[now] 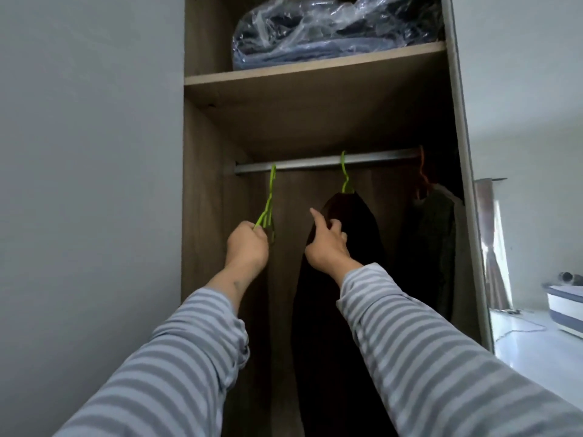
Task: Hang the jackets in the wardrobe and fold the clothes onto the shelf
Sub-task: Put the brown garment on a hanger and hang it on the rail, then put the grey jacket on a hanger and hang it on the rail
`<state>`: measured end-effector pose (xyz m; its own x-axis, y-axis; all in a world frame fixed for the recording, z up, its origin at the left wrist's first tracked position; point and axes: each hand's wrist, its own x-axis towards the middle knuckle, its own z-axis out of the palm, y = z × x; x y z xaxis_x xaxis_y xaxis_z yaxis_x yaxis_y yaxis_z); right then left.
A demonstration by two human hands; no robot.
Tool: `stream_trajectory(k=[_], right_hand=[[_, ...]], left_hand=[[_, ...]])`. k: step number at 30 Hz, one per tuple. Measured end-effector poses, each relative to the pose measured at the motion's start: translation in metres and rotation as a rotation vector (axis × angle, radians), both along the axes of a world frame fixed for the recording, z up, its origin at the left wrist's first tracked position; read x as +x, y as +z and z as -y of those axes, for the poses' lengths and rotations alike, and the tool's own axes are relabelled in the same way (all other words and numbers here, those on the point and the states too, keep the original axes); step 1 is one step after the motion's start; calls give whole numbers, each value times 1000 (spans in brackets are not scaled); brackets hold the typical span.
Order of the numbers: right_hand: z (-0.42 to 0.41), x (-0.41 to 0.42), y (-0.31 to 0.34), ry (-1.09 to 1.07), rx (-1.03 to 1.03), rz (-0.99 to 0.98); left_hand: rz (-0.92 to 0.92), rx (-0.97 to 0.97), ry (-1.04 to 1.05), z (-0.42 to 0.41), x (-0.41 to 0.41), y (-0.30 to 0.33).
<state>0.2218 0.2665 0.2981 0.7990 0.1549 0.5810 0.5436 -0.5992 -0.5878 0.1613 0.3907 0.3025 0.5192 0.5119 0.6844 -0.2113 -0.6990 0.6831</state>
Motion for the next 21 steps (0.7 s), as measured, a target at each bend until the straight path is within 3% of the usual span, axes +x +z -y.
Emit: stream_trajectory(k=[10,15,21], right_hand=[[15,-34,-56,344,-43,-85],[32,-69,-94,383,-4,-62],[37,-137,-117,627,31,-347]], left_hand=[[-91,-114,230,53,-69,-70],[-117,-175,374,103,-119,-122],[-211,-225,441,157,-193,-159]])
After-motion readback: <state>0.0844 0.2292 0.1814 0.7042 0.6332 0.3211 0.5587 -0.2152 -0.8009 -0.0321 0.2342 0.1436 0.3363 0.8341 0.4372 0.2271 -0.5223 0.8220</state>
